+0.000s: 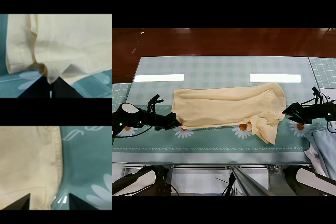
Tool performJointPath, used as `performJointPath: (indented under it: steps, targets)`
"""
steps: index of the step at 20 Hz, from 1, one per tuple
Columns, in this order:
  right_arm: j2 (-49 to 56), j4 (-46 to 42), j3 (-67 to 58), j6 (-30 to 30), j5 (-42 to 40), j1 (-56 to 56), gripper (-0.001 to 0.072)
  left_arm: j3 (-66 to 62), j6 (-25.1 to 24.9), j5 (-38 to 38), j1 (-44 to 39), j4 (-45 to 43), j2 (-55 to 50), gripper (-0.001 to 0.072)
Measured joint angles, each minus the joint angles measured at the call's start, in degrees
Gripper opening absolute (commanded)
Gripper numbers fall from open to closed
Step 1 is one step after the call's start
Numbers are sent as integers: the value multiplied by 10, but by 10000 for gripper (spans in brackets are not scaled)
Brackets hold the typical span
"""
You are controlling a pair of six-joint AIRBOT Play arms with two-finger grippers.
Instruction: Fold the shirts.
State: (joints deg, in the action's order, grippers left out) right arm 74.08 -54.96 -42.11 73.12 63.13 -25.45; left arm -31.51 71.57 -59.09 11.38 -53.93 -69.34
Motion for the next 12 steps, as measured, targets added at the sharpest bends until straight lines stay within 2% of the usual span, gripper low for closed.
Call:
performJointPath:
  steps: [2,3,4,7,12]
  targets:
    - [17,11,1,1,-13,17,169,0,0,0,0,0,0,20]
    - [22,12,2,2,-19,26,39,-2,0,0,0,0,0,20]
    - [24,14,1,4,-24,32,19,-5,0,0,0,-3,1,20]
    - [15,6,-19,3,-23,37,18,-29,-2,7,0,-9,13,19]
    - [-68,-11,-114,-16,17,29,17,-127,0,-11,0,-2,86,20]
